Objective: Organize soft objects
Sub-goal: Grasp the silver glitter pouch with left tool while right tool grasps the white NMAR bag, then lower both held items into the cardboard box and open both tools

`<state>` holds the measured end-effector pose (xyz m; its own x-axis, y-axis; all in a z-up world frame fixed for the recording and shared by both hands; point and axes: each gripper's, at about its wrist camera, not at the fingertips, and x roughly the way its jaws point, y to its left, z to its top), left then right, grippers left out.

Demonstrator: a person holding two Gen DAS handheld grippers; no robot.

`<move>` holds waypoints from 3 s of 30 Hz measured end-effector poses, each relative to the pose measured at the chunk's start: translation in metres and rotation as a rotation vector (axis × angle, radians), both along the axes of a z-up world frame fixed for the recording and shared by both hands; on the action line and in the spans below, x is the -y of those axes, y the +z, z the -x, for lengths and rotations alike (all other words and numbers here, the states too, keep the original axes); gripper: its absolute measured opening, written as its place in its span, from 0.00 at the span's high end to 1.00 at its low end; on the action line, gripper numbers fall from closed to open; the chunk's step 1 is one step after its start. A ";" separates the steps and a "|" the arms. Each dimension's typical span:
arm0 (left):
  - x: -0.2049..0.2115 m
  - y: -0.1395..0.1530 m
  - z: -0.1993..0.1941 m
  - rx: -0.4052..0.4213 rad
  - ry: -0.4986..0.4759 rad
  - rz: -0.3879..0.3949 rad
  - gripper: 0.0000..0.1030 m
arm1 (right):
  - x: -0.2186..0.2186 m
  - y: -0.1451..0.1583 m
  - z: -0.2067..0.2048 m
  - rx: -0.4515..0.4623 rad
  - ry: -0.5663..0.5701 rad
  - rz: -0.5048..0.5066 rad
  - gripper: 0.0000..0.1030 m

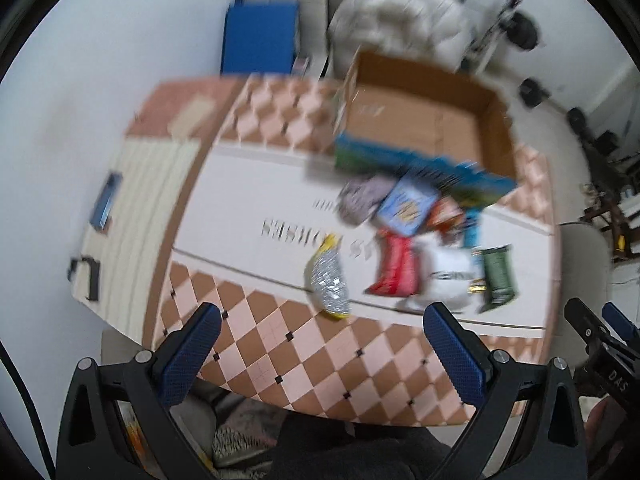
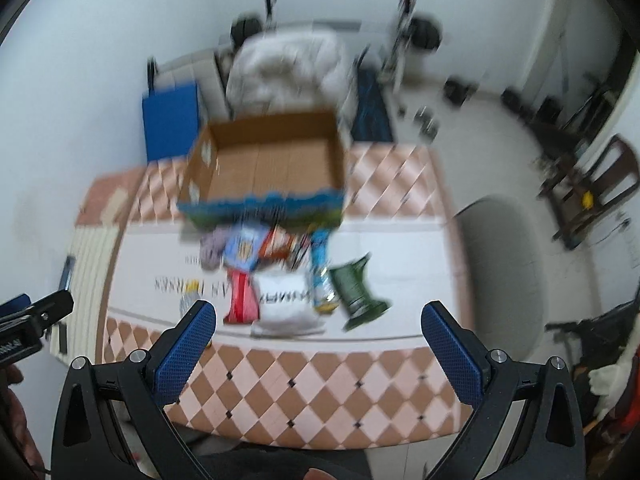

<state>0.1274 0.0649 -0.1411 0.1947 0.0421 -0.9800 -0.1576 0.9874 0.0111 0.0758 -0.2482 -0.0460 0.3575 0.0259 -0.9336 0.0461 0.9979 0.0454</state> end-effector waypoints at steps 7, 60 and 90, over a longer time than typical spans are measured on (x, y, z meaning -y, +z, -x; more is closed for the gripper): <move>-0.018 -0.147 -0.033 -0.249 0.065 0.107 0.02 | -0.024 -0.171 -0.066 -0.259 0.031 -0.018 0.00; 0.119 -0.151 -0.384 -0.314 -0.196 0.276 0.54 | -0.034 -0.219 -0.378 -0.316 0.025 -0.137 0.39; 0.101 -0.078 -0.331 -0.169 -0.249 0.118 0.05 | -0.071 -0.180 -0.381 -0.239 0.133 -0.011 0.00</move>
